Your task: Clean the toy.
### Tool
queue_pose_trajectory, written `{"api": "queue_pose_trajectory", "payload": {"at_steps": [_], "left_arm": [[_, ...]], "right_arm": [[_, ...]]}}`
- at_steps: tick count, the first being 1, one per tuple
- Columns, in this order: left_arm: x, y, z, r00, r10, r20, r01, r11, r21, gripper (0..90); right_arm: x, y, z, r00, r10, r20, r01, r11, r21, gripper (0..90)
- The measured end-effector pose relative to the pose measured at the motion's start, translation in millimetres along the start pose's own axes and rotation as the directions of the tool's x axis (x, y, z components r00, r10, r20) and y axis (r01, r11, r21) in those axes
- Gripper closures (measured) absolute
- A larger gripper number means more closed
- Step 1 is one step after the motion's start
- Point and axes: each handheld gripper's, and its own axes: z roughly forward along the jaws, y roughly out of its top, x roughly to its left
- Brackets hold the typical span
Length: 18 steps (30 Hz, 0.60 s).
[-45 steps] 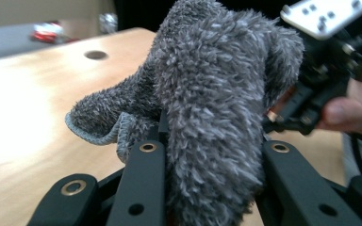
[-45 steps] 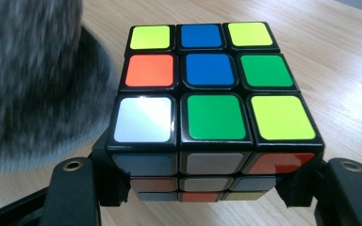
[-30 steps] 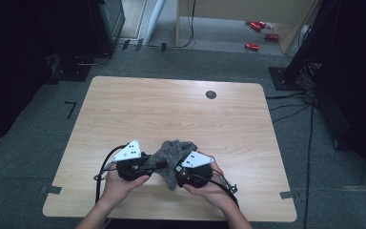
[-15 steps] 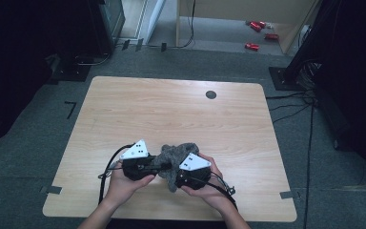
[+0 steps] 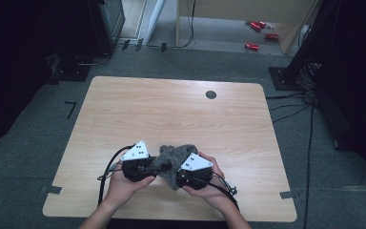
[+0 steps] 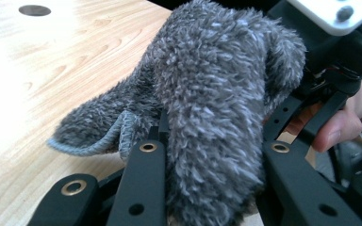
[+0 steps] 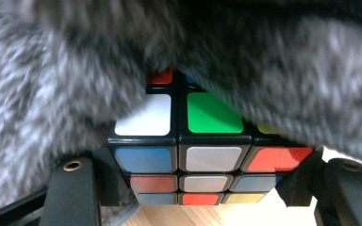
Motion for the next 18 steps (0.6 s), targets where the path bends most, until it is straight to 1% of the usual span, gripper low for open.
{"api": "queue_pose_trajectory", "payload": {"at_steps": [3, 4, 6, 8, 10, 11, 13, 14, 15, 16, 17, 18], "left_arm": [[-6.1, 2.0, 3.9, 0.9990, 0.042, -0.015, -0.041, 0.9990, 0.018, 72.9], [-7.2, 2.2, 5.1, 0.9983, 0.052, -0.027, -0.051, 0.9984, 0.025, 72.9], [-4.7, 1.7, 6.2, 0.9985, 0.040, -0.037, -0.039, 0.9988, 0.029, 72.9], [1.0, -1.0, 6.3, 0.9979, 0.028, -0.058, -0.026, 0.9990, 0.036, 72.9], [8.3, -6.6, 7.2, 0.9960, 0.022, -0.086, -0.016, 0.9979, 0.063, 73.0], [10.9, -9.1, 7.3, 0.9955, 0.018, -0.093, -0.012, 0.9974, 0.072, 73.0], [13.2, -11.3, 7.1, 0.9962, 0.005, -0.087, 0.002, 0.9972, 0.075, 73.0], [11.6, -10.8, 6.8, 0.9959, 0.009, -0.090, -0.003, 0.9974, 0.072, 73.1], [8.7, -9.2, 6.5, 0.9965, 0.020, -0.081, -0.015, 0.9979, 0.063, 73.1], [4.6, -7.0, 6.7, 0.9977, 0.033, -0.058, -0.030, 0.9981, 0.054, 73.1], [-0.3, -4.3, 7.6, 0.9979, 0.051, -0.039, -0.049, 0.9975, 0.052, 73.1], [-5.6, -1.7, 8.9, 0.9967, 0.074, -0.031, -0.073, 0.9959, 0.054, 73.1]], "right_arm": [[2.5, -0.5, 2.3, 0.9999, -0.004, 0.012, 0.004, 1.000, 0.013, 34.8], [3.0, -0.8, 2.6, 0.9998, -0.011, 0.017, 0.011, 1.000, 0.016, 34.8], [3.0, -1.8, 2.8, 0.9997, -0.008, 0.022, 0.008, 1.000, 0.019, 34.8], [1.5, -3.4, 2.4, 0.9996, -0.003, 0.026, 0.002, 1.000, 0.021, 34.7], [1.3, -5.6, 4.7, 0.9993, -0.011, 0.035, 0.010, 0.999, 0.031, 34.7], [1.4, -6.9, 5.9, 0.9992, -0.013, 0.039, 0.012, 0.999, 0.040, 34.7], [2.5, -8.5, 8.3, 0.9989, -0.021, 0.042, 0.019, 0.999, 0.050, 34.7], [2.7, -8.7, 9.0, 0.9988, -0.028, 0.039, 0.026, 0.998, 0.052, 34.7], [3.0, -8.3, 9.3, 0.9990, -0.022, 0.039, 0.020, 0.999, 0.050, 34.7], [2.7, -7.7, 9.0, 0.9993, -0.018, 0.034, 0.016, 0.999, 0.045, 34.7], [2.0, -6.9, 8.7, 0.9994, -0.018, 0.030, 0.017, 0.999, 0.038, 34.7], [2.1, -6.1, 8.2, 0.9994, -0.015, 0.032, 0.013, 0.999, 0.035, 34.7]]}}
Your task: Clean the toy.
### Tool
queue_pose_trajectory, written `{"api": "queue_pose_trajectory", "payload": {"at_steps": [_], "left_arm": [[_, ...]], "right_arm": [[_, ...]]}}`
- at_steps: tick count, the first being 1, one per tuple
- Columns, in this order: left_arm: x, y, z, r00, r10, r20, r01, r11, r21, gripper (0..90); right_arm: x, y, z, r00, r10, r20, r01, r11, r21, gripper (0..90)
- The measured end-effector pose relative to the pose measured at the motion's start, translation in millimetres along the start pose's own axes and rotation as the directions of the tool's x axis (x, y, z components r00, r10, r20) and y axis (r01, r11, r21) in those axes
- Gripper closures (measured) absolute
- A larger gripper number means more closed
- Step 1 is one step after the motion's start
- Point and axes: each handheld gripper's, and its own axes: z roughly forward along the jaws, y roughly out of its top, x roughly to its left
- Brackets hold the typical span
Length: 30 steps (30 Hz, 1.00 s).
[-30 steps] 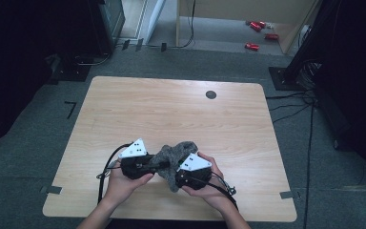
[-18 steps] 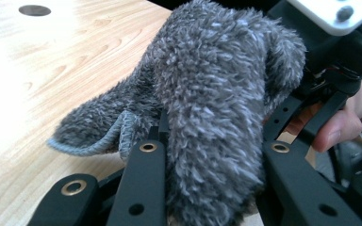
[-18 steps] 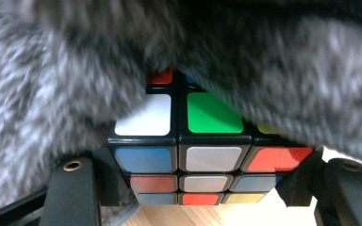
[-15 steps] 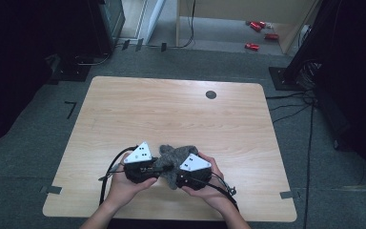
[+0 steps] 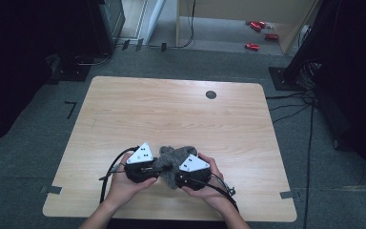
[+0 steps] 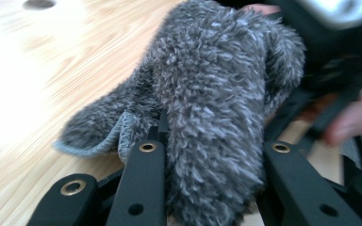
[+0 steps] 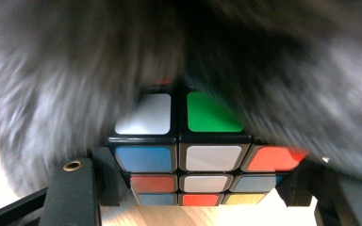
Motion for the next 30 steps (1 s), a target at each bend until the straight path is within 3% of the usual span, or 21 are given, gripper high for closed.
{"api": "queue_pose_trajectory", "payload": {"at_steps": [3, 5, 9, 11, 14, 17, 21, 24, 26, 28, 30], "left_arm": [[-6.9, 4.9, 2.6, 0.9998, 0.016, 0.012, -0.016, 0.9999, -0.002, 73.1], [-1.4, 4.2, 1.6, 1.0000, -0.007, -0.002, 0.007, 1.0000, -0.003, 73.3], [14.2, -1.1, -6.4, 0.9950, -0.062, -0.079, 0.062, 0.9981, -0.002, 73.4], [17.8, -2.1, -10.1, 0.9937, -0.086, -0.073, 0.085, 0.9963, -0.017, 73.5], [8.0, 2.5, -9.0, 0.9984, -0.051, -0.026, 0.050, 0.9981, -0.036, 73.4], [-4.1, 7.8, -3.9, 0.9994, 0.010, -0.034, -0.010, 0.9998, -0.014, 73.3], [8.9, 2.9, -5.8, 0.9967, -0.056, -0.059, 0.055, 0.9984, -0.014, 73.3], [14.0, 0.6, -9.5, 0.9932, -0.082, -0.082, 0.081, 0.9966, -0.014, 73.5], [8.6, 3.4, -10.4, 0.9949, -0.061, -0.080, 0.059, 0.9980, -0.021, 73.5], [-1.0, 8.8, -9.2, 0.9996, -0.019, -0.022, 0.018, 0.9994, -0.029, 73.4], [-8.1, 12.9, -6.8, 0.9994, 0.017, -0.030, -0.017, 0.9997, -0.017, 73.4]], "right_arm": [[1.3, 1.8, -2.5, 1.0000, -0.001, 0.006, 0.001, 1.000, -0.012, 34.7], [1.8, 2.7, -3.8, 0.9997, -0.012, 0.022, 0.012, 1.000, -0.014, 34.8], [2.1, 4.1, -7.3, 0.9989, -0.025, 0.041, 0.025, 1.000, -0.007, 34.8], [1.6, 5.3, -8.9, 0.9991, -0.023, 0.036, 0.024, 1.000, -0.018, 34.8], [2.3, 7.3, -8.9, 0.9993, -0.022, 0.029, 0.023, 0.999, -0.025, 34.8], [3.4, 7.8, -7.8, 0.9993, -0.023, 0.029, 0.023, 1.000, -0.021, 34.7], [2.6, 6.8, -9.6, 0.9988, -0.027, 0.041, 0.028, 0.999, -0.021, 34.8], [2.7, 6.7, -9.8, 0.9989, -0.025, 0.041, 0.026, 0.999, -0.023, 34.8], [2.8, 7.4, -9.8, 0.9992, -0.022, 0.034, 0.023, 0.999, -0.027, 34.7], [2.5, 8.4, -10.0, 0.9995, -0.016, 0.026, 0.017, 0.999, -0.035, 34.7], [2.2, 9.2, -10.4, 0.9998, -0.008, 0.019, 0.009, 0.999, -0.042, 34.7]]}}
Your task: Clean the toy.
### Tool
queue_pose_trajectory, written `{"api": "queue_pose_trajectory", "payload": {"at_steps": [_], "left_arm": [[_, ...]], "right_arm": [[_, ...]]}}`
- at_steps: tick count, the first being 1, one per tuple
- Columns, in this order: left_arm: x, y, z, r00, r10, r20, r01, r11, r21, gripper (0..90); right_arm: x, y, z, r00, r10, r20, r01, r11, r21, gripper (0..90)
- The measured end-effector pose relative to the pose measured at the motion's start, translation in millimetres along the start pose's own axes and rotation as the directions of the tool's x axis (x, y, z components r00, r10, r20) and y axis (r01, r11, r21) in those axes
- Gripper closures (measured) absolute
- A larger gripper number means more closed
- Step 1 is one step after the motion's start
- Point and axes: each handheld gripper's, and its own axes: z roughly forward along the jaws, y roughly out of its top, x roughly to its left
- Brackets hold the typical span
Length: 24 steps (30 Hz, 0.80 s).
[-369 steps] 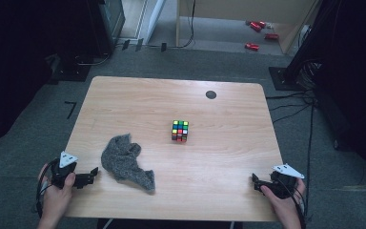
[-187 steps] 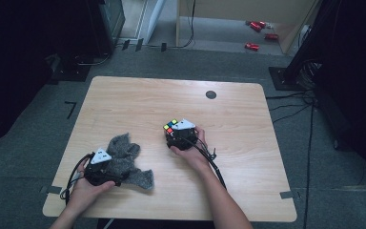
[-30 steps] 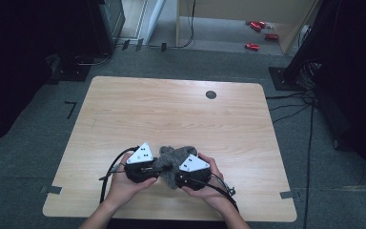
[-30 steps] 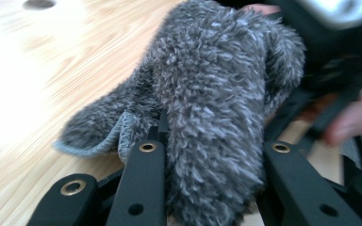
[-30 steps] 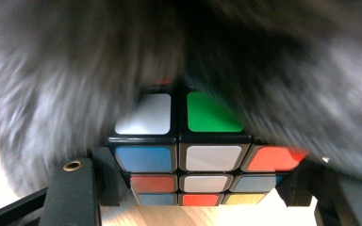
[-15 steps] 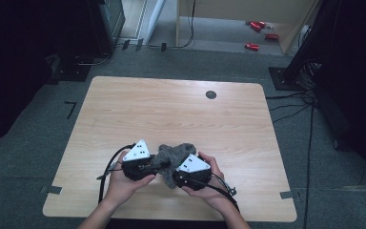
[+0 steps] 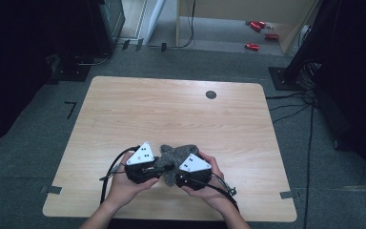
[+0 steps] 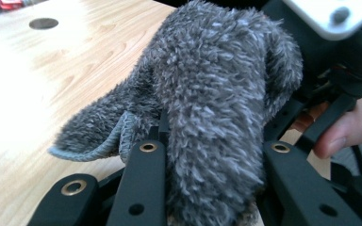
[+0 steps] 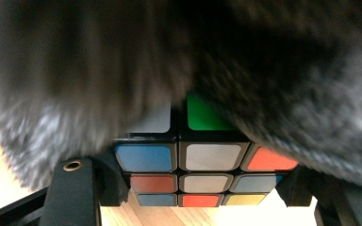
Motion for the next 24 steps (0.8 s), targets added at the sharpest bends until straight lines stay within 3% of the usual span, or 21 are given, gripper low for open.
{"api": "queue_pose_trajectory", "payload": {"at_steps": [3, 5, 6, 7, 9, 10, 11, 13, 14, 16, 18, 19, 21, 24], "left_arm": [[7.3, -2.6, 1.5, 0.9986, -0.026, -0.046, 0.027, 0.9994, 0.021, 73.5], [15.2, -7.3, 1.1, 0.9931, -0.044, -0.109, 0.049, 0.9978, 0.044, 73.6], [18.1, -9.1, 0.0, 0.9912, -0.055, -0.120, 0.061, 0.9970, 0.047, 73.6], [19.8, -9.9, -1.6, 0.9912, -0.074, -0.110, 0.078, 0.9962, 0.037, 73.6], [16.2, -7.7, -3.0, 0.9945, -0.072, -0.076, 0.073, 0.9972, 0.011, 73.6], [10.9, -4.2, -3.2, 0.9976, -0.062, -0.029, 0.062, 0.9980, -0.004, 73.5], [5.2, -0.9, -2.0, 0.9992, -0.038, -0.011, 0.038, 0.9993, -0.002, 73.4], [-4.5, 3.4, 2.7, 0.9996, 0.014, -0.025, -0.013, 0.9997, 0.022, 73.3], [-5.1, 3.7, 4.5, 0.9989, 0.016, -0.045, -0.014, 0.9994, 0.032, 73.2], [0.9, 1.1, 5.6, 0.9980, -0.018, -0.061, 0.020, 0.9990, 0.039, 73.2], [11.7, -4.1, 2.9, 0.9914, -0.066, -0.114, 0.071, 0.9964, 0.046, 73.3], [16.6, -5.4, 0.5, 0.9888, -0.113, -0.097, 0.117, 0.9926, 0.034, 73.3], [18.6, -4.0, -3.2, 0.9842, -0.160, -0.075, 0.161, 0.9869, 0.007, 73.3], [4.5, 4.6, -0.5, 0.9936, -0.113, 0.008, 0.113, 0.9936, 0.003, 73.1]], "right_arm": [[-0.1, -0.3, -0.7, 0.9999, -0.002, 0.013, 0.001, 1.000, 0.008, 34.8], [0.6, -1.7, 0.7, 0.9995, -0.012, 0.030, 0.011, 1.000, 0.020, 34.8], [0.4, -2.1, 1.1, 0.9996, -0.012, 0.025, 0.011, 1.000, 0.019, 34.8], [0.7, -2.4, 1.7, 0.9997, -0.011, 0.022, 0.011, 1.000, 0.023, 34.8], [1.2, -1.8, 2.1, 0.9999, -0.008, 0.011, 0.008, 1.000, 0.015, 34.8], [1.2, -1.1, 1.7, 1.0000, -0.005, 0.006, 0.005, 1.000, 0.010, 34.8], [1.2, -0.4, 1.5, 1.0000, -0.004, -0.003, 0.004, 1.000, 0.003, 34.8], [1.5, 0.4, 1.4, 1.0000, -0.006, 0.001, 0.006, 1.000, 0.002, 34.7], [1.5, 0.1, 1.5, 0.9999, -0.014, 0.003, 0.014, 1.000, 0.006, 34.8], [1.9, -0.9, 1.8, 0.9997, -0.018, 0.014, 0.018, 1.000, 0.016, 34.8], [2.5, -2.4, 2.7, 0.9995, -0.028, 0.018, 0.027, 0.999, 0.025, 34.8], [3.3, -3.0, 2.5, 0.9996, -0.023, 0.015, 0.023, 0.999, 0.027, 34.8], [3.2, -2.4, 1.9, 0.9999, -0.014, -0.002, 0.014, 1.000, 0.010, 34.8], [1.6, 1.0, 1.0, 0.9999, -0.008, -0.013, 0.008, 1.000, -0.006, 34.8]]}}
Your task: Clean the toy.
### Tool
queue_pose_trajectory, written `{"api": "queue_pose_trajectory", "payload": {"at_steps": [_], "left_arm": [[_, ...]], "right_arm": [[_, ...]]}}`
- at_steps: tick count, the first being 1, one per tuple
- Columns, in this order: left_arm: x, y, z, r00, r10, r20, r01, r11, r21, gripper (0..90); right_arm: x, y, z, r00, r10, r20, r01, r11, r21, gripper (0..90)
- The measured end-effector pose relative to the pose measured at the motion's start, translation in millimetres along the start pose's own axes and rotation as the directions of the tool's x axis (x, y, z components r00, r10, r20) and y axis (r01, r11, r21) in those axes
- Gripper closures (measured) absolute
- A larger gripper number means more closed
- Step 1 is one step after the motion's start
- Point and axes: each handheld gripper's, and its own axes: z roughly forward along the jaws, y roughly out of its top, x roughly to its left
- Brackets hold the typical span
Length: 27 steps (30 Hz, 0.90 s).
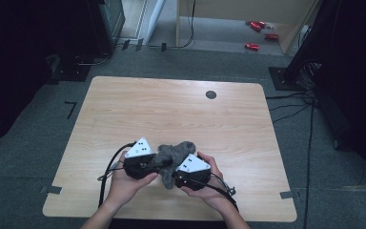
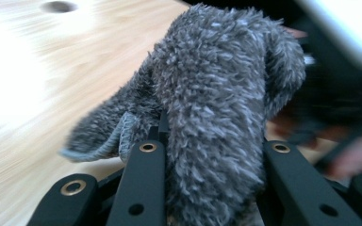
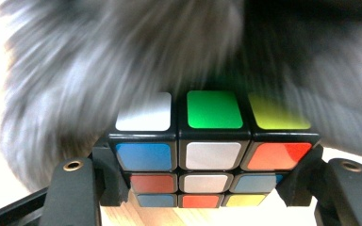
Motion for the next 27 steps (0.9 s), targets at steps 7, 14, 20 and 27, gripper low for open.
{"api": "queue_pose_trajectory", "payload": {"at_steps": [7, 14, 20, 27], "left_arm": [[12.3, -7.5, 3.4, 0.9945, -0.046, -0.094, 0.048, 0.9985, 0.025, 72.9], [-2.7, -1.4, 3.9, 0.9992, 0.041, 0.001, -0.041, 0.9990, 0.016, 72.7], [18.6, -8.8, -0.3, 0.9953, -0.053, -0.081, 0.056, 0.9979, 0.033, 72.9], [0.8, -1.2, 1.8, 0.9990, 0.017, -0.041, -0.016, 0.9995, 0.029, 72.2]], "right_arm": [[1.3, -2.7, 1.1, 0.9997, -0.018, 0.019, 0.018, 1.000, 0.024, 34.8], [1.4, -1.9, 2.0, 1.0000, -0.009, -0.001, 0.009, 1.000, 0.009, 34.7], [1.2, -3.2, 1.0, 0.9999, -0.013, 0.008, 0.013, 1.000, 0.022, 34.8], [0.8, -0.7, -0.6, 1.0000, -0.008, 0.000, 0.008, 1.000, 0.003, 34.7]]}}
